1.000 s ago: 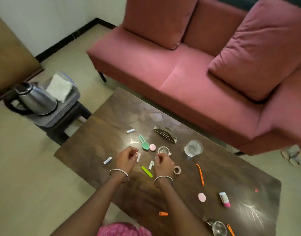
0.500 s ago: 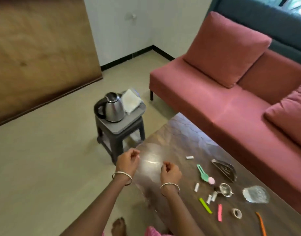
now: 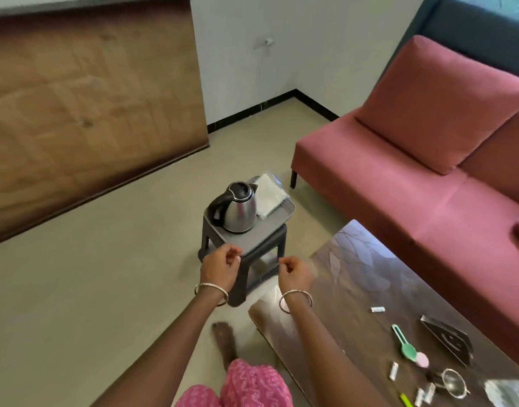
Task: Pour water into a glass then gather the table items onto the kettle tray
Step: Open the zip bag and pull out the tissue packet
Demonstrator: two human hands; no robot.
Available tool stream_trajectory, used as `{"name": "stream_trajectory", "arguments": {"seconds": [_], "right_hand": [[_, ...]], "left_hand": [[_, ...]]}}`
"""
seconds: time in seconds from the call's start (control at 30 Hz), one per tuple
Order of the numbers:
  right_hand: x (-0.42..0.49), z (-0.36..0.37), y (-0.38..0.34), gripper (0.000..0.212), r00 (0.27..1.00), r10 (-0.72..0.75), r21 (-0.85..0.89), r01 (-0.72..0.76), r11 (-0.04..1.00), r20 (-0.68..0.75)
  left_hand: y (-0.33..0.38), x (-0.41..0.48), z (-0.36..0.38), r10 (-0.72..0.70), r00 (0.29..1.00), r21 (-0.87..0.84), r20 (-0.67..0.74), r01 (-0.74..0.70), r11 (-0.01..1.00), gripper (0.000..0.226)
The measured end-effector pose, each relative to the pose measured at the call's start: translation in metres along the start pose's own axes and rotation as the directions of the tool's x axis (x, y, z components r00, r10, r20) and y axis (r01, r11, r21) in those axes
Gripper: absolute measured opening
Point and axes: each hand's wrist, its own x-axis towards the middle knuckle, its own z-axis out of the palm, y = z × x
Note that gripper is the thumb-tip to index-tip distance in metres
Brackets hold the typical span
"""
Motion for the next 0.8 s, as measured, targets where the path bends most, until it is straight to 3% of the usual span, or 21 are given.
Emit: {"name": "stream_trajectory", "arguments": {"seconds": [0.4,0.67,0.73,0.8], "right_hand": [[0.154,0.078,-0.073,0.021,0.994,0.109,0.017,-0.109,0.994,-0.032],[0.270,0.119,-0.102,0.020,0.980,0.194,0.009,-0.194,0.981,-0.044],[0.298,0.128,-0.097,0.020,0.966,0.255,0.031,-0.253,0.967,-0.043],[0.324,0.134,-0.090,0.020,0.908,0.419,0.165,-0.412,0.896,-0.008]], "left_hand": [[0.009,0.201,0.006,0.085,0.991,0.007,0.104,-0.086,0.996,0.015],[0.009,0.327,0.031,0.094,0.992,0.102,0.084,-0.103,0.989,0.016],[0.005,0.353,0.041,0.097,0.989,0.132,0.109,-0.111,0.985,0.016],[0.002,0.375,0.051,0.098,0.983,0.152,0.157,-0.122,0.981,0.016]]}}
